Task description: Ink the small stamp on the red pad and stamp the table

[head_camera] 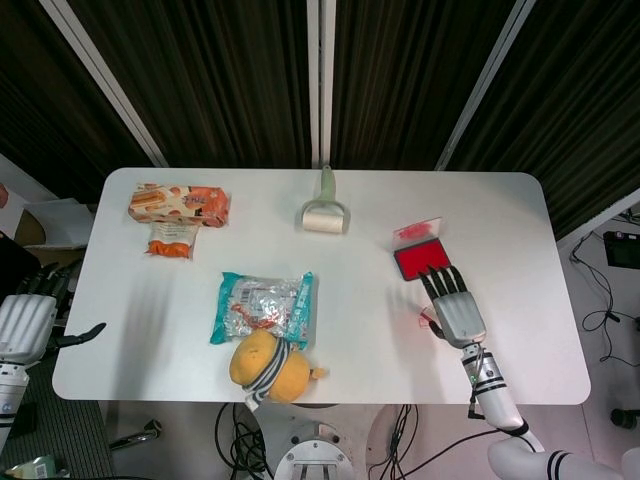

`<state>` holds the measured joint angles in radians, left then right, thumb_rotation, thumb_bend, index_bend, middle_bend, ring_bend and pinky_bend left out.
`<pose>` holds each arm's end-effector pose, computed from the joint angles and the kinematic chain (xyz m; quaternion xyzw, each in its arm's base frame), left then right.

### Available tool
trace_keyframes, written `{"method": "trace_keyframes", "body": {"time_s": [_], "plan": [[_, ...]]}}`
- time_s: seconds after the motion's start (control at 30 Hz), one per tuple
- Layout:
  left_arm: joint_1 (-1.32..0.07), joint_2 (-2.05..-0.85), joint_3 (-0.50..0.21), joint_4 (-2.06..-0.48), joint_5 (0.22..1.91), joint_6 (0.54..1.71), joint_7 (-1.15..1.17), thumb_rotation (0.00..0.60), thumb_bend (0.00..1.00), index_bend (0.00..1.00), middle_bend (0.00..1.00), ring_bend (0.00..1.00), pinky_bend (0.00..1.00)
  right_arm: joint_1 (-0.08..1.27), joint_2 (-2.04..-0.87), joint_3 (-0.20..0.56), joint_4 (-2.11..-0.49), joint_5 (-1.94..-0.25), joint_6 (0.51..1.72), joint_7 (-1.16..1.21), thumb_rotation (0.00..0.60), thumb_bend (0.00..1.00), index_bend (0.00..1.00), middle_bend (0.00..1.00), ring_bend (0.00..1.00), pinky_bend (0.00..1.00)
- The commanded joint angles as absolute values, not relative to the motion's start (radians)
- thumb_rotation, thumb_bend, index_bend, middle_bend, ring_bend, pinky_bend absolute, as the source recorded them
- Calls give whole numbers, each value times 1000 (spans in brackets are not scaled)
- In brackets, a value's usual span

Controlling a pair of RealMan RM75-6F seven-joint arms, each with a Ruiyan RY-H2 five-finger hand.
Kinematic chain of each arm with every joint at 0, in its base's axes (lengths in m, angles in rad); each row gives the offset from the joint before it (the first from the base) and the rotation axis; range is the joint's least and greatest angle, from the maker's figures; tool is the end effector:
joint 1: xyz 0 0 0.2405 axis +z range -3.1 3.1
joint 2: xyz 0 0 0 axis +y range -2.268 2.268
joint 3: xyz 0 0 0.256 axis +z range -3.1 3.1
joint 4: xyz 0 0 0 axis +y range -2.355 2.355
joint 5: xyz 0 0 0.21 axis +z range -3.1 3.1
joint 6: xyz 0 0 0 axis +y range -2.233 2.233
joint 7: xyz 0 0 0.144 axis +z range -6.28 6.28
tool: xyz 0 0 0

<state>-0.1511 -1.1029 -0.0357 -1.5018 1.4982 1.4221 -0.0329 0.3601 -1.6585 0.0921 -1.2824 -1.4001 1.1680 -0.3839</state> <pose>-0.3267 0.2016 0.1671 -0.6313 -0.3619 -0.3583 0.5849 -0.2562 -0.2598 -0.0255 0.7189 -0.3427 0.3184 0.5142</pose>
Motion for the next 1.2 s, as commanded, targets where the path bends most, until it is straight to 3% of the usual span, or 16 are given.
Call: {"method": "trace_keyframes", "body": {"time_s": [0.03, 1.03, 1.2], "plan": [[-149, -1105, -36, -1499, 1498, 1426, -36, 331, 122, 84, 194, 118, 199, 365, -1656, 91, -1280, -1392, 1161, -392, 600, 120, 0, 0, 0, 0], [-144, -1108, -37, -1491, 1491, 1426, -39, 331, 121, 85, 194, 118, 199, 398, -1630, 95, -1255, -1358, 1136, -389, 600, 111, 0, 0, 0, 0], [-141, -1106, -37, -1493, 1490, 1430, -38, 332, 121, 88, 194, 118, 202, 376, -1570, 72, -1321, -1424, 1200, -316, 600, 104, 0, 0, 0, 0]]}}
